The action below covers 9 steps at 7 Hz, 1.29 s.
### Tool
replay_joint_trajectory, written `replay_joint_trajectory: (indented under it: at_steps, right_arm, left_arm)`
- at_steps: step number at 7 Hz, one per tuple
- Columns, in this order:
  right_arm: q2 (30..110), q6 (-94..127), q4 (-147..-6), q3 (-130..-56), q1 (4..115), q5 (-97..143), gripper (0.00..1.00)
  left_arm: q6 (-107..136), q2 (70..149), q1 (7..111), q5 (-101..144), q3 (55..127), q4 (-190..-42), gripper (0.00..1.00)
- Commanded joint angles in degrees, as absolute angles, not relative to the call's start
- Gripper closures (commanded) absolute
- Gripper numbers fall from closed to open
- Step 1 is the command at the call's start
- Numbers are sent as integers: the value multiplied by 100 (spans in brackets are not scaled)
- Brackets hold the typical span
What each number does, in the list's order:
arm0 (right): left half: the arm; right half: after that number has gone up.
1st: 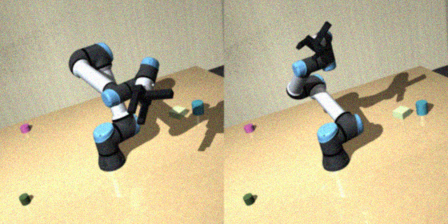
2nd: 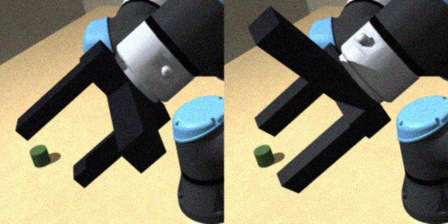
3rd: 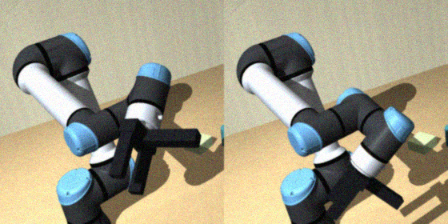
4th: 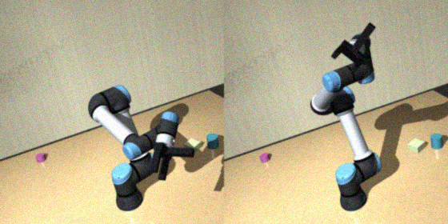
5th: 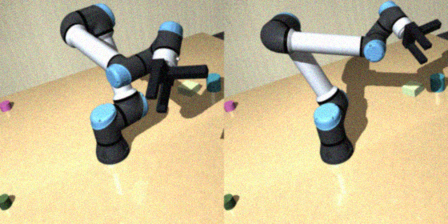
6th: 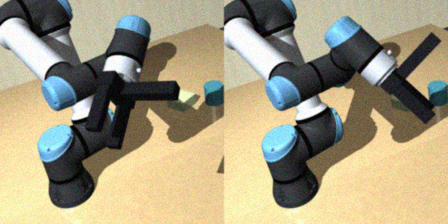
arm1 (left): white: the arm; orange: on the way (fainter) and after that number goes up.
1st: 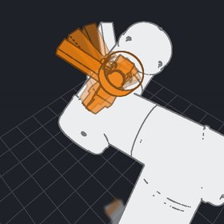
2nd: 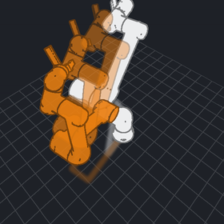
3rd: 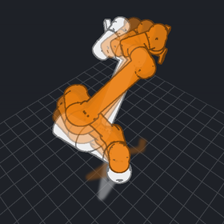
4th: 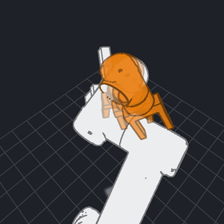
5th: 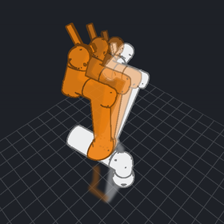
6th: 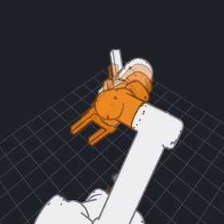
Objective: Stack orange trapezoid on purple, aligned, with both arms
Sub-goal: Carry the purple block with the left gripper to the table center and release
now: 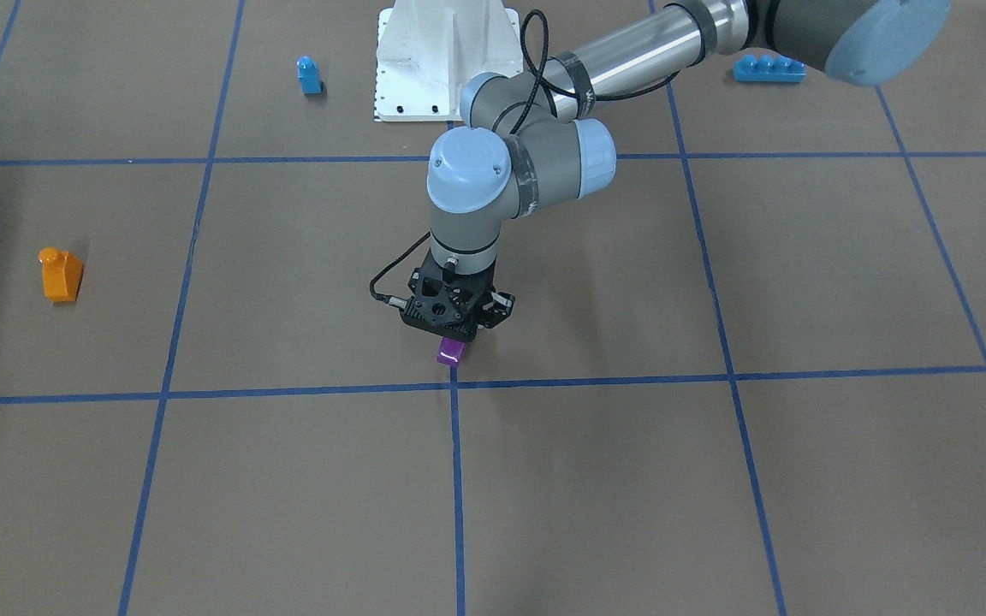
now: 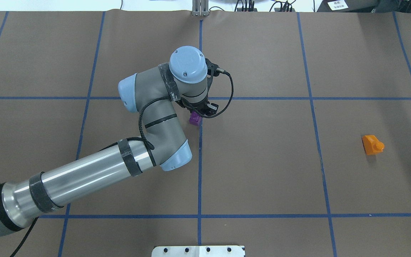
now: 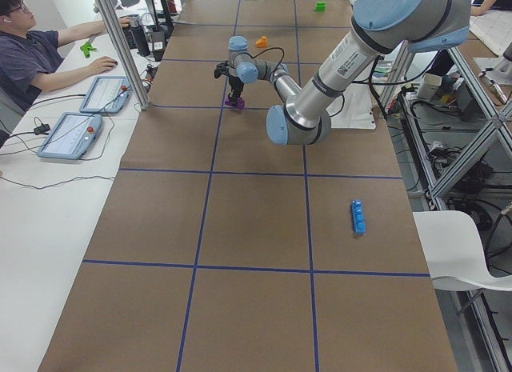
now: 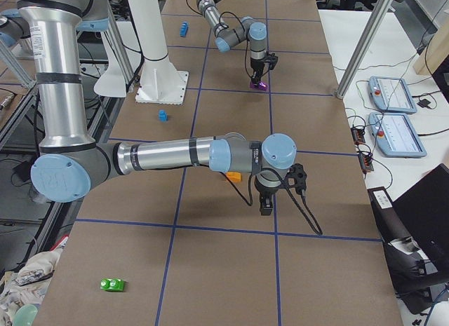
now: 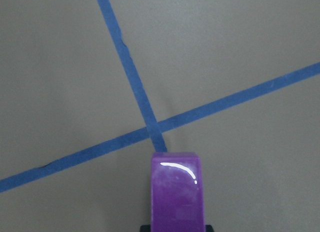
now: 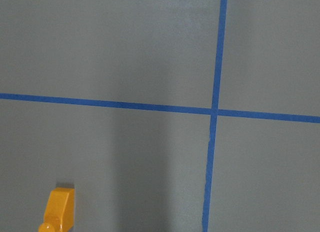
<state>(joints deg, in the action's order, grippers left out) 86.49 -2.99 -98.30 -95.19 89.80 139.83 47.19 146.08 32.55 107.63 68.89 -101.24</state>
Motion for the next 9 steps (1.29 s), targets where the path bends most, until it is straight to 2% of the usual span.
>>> replay_joint_trajectory:
  at_steps: [1, 2, 3, 5, 7, 9]
  right_arm:
    - [8648, -299, -9835, -9519, 8965, 13983, 0]
    - [8648, -299, -9826, -9510, 8965, 13983, 0]
    - [8648, -308, -9826, -9510, 8913, 13975, 0]
    - [8518, -308, -9817, -9545, 8825, 13948, 0]
    - [8473, 705, -9556, -10086, 8310, 13731, 0]
    - [9022, 2603, -7719, -10266, 7465, 13281, 0]
  left_arm:
    - [4737, 14642, 3234, 10740, 6759, -10204, 96]
    - [4737, 14643, 3234, 10740, 6759, -10204, 43]
    - [4746, 14643, 3217, 10740, 6759, -10204, 0]
    - [4755, 14773, 3286, 10758, 6794, -10169, 0]
    - [4746, 14897, 3881, 11141, 6977, -9794, 0]
    - [4623, 14854, 4349, 11373, 7774, -8549, 0]
